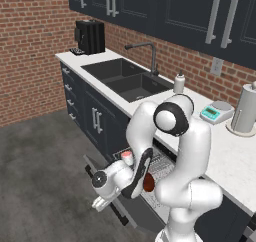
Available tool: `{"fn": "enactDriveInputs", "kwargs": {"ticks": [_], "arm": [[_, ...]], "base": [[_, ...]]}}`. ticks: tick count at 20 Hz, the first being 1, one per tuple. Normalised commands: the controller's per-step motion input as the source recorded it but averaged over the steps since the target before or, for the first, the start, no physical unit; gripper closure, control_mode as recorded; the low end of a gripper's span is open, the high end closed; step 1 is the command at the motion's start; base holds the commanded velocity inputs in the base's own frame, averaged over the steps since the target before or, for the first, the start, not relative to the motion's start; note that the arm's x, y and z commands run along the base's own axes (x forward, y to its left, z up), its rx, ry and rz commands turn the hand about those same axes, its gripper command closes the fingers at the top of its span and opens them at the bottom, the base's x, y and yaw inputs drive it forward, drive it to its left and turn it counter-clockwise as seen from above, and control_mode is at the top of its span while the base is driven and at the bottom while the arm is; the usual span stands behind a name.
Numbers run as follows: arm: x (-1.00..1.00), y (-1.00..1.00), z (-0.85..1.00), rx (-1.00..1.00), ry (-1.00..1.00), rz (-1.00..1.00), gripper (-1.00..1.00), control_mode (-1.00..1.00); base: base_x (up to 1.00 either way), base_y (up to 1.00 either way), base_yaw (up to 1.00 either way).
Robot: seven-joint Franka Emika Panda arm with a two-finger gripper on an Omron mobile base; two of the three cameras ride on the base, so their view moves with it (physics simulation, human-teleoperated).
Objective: Pick up the cup and bowl from the counter, place them in the dishwasher, and close the dishwasher door.
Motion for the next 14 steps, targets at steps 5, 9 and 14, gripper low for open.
{"fn": "enactDriveInputs", "kwargs": {"ticks": [5,9,14], "arm": [[0.00,0.58,-0.03,-0.09,-0.01,-0.04,-1.00,-1.00],[0.00,0.48,0.00,-0.07,0.00,-0.09,-1.00,-1.00],[0.13,0.03,-0.18,-0.04,0.00,-0.05,-1.00,-1.00]], "base": [[0.00,0.00,0.00],[0.00,0.00,0.00],[0.00,0.00,0.00]]}}
